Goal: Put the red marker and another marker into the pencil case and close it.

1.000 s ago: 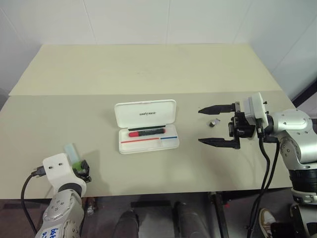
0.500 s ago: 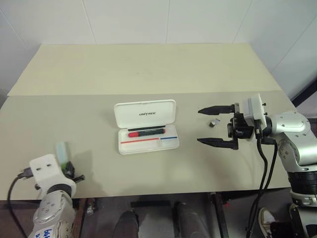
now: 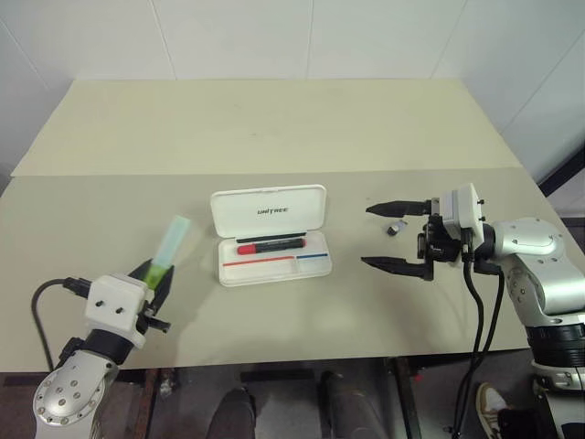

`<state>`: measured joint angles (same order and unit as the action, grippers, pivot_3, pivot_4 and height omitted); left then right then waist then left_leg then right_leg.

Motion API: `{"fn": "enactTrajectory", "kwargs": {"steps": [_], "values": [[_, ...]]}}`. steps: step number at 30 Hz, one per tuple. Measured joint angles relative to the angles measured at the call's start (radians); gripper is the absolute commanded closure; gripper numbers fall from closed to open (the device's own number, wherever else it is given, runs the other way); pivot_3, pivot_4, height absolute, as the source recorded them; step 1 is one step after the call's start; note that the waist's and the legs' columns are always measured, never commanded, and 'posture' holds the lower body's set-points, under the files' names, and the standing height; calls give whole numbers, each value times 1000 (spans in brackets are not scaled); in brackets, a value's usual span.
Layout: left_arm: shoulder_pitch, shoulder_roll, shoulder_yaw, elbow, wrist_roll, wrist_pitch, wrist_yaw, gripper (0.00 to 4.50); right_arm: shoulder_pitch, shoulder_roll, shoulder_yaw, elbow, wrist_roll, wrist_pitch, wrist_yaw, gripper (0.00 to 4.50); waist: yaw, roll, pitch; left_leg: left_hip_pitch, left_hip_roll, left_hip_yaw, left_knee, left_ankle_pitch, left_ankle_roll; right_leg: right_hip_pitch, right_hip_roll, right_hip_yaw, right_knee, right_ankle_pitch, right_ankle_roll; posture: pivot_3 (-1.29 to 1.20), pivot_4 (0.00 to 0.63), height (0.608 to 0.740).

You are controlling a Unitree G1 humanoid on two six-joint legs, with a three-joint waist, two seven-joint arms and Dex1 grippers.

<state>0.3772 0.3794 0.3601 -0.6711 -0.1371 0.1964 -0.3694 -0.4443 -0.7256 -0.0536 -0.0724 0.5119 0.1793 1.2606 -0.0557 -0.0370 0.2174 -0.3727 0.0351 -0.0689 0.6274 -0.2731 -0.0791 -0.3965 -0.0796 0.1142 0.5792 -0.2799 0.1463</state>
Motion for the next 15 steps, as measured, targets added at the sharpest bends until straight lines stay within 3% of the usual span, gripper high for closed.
{"fn": "enactTrajectory", "kwargs": {"steps": [3,7,15], "values": [[29,112,-16,44,-23,-127,-159,3460,11,-1,-6,-8,-1,-4,-17,0,1,0,0,0,0,0,0,0,0,-1,0,0,2,-1,0,0,150,740],[34,184,-33,142,-26,-260,-289,3460,50,-2,-21,-30,-4,-4,-47,0,1,1,0,0,0,1,0,-1,1,-1,0,0,2,-1,-1,0,150,740],[-189,262,-158,269,-62,-260,-417,3460,118,-8,-55,-121,-3,5,-112,0,6,1,1,0,0,0,2,-1,1,-1,0,0,5,-1,0,0,150,740]]}}
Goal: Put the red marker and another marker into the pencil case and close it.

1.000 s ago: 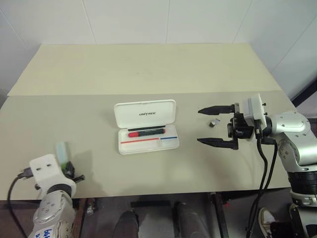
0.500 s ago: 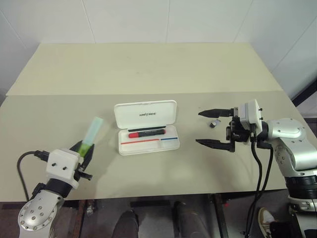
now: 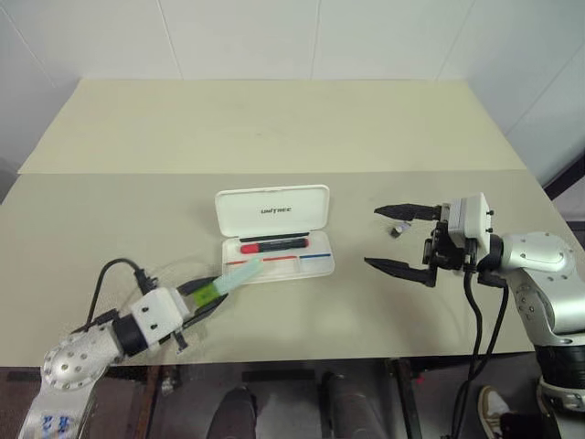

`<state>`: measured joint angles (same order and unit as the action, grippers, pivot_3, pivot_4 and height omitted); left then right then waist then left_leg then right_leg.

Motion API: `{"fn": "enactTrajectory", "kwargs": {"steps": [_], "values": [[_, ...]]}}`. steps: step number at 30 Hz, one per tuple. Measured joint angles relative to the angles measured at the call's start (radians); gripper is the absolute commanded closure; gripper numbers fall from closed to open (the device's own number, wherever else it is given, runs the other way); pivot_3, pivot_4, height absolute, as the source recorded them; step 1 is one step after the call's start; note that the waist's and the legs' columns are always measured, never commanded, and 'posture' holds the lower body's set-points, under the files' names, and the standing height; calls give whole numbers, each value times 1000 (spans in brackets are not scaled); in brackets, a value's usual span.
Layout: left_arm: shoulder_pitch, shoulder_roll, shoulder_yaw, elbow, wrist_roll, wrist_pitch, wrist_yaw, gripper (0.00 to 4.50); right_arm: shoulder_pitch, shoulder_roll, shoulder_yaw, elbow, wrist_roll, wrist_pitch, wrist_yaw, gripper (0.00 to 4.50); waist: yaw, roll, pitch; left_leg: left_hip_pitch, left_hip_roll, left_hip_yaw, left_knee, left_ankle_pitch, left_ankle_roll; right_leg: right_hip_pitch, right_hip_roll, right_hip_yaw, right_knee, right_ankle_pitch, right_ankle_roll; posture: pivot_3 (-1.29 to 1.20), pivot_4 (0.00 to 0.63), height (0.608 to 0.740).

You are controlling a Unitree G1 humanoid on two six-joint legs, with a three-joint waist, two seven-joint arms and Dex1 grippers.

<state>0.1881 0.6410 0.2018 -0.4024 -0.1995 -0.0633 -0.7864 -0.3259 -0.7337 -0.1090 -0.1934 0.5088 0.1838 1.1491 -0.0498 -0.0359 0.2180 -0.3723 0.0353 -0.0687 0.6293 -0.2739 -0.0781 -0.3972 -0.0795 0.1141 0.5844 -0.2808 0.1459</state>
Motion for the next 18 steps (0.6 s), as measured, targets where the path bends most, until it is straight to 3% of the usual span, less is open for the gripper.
{"fn": "enactTrajectory", "kwargs": {"steps": [10,18], "values": [[-234,84,-76,85,-207,148,-240,3460,42,-5,-27,-55,4,15,-58,0,-5,1,0,2,0,-1,-1,0,0,-1,0,0,5,-1,3,0,150,740],[-432,147,-146,291,-185,141,-391,3460,59,-5,-32,-78,6,15,-89,0,-3,1,0,1,0,-1,0,0,0,-1,0,0,5,-1,3,0,150,740]]}}
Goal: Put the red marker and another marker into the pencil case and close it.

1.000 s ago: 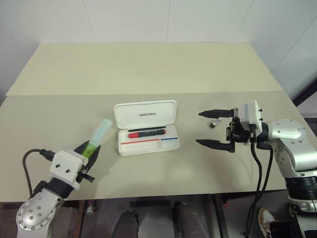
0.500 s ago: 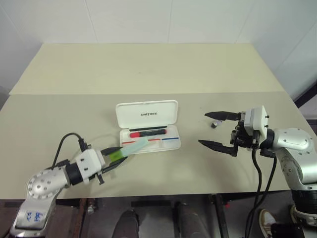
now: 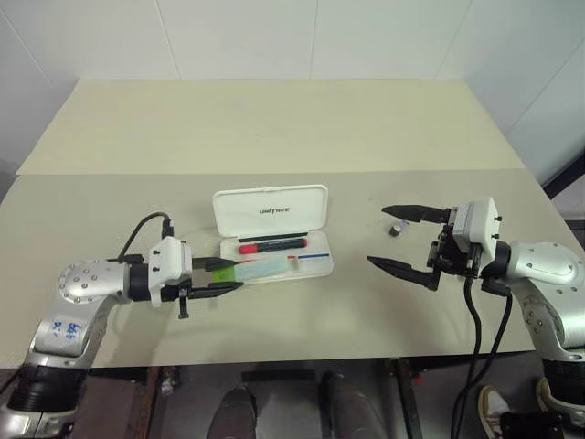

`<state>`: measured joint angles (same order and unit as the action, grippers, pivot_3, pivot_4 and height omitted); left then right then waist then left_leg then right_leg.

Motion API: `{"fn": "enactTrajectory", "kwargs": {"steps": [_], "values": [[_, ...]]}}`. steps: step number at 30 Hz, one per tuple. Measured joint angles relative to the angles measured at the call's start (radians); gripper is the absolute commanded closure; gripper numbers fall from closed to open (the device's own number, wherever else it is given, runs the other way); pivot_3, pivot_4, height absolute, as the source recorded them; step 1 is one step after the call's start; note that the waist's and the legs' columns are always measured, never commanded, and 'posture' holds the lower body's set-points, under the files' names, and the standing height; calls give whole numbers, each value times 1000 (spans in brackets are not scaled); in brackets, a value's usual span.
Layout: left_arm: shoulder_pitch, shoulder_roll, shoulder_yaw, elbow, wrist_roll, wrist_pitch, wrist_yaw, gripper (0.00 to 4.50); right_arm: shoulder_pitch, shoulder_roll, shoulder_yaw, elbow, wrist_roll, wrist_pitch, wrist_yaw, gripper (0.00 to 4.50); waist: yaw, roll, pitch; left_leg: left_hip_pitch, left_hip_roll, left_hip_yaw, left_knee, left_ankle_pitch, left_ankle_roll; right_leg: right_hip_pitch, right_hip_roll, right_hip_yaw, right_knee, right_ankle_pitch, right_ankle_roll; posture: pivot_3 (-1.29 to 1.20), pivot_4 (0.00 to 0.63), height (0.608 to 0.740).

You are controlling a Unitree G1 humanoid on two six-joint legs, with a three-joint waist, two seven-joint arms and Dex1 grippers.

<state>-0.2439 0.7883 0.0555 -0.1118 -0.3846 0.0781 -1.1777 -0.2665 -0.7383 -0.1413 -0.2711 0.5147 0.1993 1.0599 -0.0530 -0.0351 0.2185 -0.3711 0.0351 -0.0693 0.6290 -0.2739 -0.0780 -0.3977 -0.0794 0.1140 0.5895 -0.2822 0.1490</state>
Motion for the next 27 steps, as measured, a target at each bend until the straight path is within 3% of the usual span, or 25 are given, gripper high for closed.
{"fn": "enactTrajectory", "kwargs": {"steps": [12,27], "values": [[-203,-25,-105,254,137,-128,-58,3460,15,0,-8,-36,7,21,-36,0,2,0,0,0,0,0,0,0,0,0,0,-1,1,1,4,0,150,740],[-223,-101,-155,313,205,-129,-6,3460,46,-1,-26,-92,28,66,-65,0,5,0,0,0,0,-1,0,0,0,0,0,-1,2,4,10,0,150,740]]}}
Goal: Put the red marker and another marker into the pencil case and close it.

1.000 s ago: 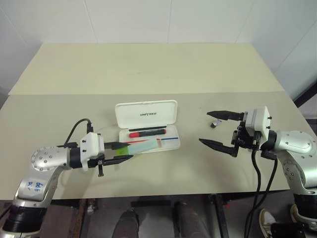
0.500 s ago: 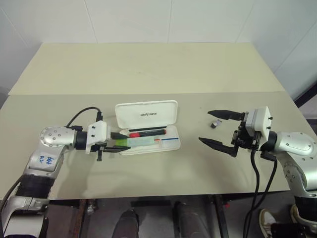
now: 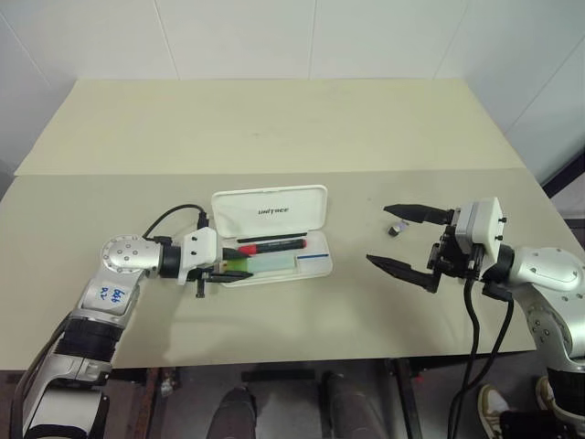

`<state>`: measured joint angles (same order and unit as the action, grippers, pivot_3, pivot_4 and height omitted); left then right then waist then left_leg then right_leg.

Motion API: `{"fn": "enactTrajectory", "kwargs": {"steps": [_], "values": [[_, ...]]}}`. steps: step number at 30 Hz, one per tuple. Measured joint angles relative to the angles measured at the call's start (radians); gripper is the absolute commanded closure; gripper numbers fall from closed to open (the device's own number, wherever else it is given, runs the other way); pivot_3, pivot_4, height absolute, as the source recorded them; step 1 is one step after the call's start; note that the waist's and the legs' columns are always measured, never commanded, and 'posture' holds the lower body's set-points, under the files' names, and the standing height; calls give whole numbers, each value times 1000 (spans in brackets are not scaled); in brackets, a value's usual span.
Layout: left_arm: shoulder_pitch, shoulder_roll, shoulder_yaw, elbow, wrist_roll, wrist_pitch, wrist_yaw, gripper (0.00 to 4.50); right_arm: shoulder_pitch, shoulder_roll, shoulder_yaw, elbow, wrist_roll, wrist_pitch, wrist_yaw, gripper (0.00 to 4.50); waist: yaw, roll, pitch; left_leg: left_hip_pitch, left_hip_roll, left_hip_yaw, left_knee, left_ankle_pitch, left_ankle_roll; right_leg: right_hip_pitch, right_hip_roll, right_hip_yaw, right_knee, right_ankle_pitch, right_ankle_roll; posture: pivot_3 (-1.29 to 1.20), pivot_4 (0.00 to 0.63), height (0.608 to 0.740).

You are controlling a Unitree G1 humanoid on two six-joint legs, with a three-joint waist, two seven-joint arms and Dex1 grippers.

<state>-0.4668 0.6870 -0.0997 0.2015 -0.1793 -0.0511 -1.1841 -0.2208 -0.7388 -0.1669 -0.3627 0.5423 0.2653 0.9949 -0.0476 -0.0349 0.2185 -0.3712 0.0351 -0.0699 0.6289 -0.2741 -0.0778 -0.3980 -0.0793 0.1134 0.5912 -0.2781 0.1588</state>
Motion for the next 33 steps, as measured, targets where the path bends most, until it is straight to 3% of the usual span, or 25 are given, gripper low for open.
{"fn": "enactTrajectory", "kwargs": {"steps": [12,19,33], "values": [[-13,-5,-10,-2,2,25,-12,3460,10,0,-1,-27,15,15,-24,0,9,0,0,0,0,0,0,0,0,0,0,0,0,0,0,0,150,740],[-28,-4,-19,-1,5,12,-31,1193,10,1,-1,-27,15,15,-28,0,16,0,0,0,0,0,0,0,0,0,0,0,0,0,1,0,150,740],[-30,-3,-18,-1,3,6,-32,1193,10,7,0,-27,14,7,-28,0,16,0,0,0,0,0,0,-1,1,0,0,0,0,2,6,0,150,740]]}}
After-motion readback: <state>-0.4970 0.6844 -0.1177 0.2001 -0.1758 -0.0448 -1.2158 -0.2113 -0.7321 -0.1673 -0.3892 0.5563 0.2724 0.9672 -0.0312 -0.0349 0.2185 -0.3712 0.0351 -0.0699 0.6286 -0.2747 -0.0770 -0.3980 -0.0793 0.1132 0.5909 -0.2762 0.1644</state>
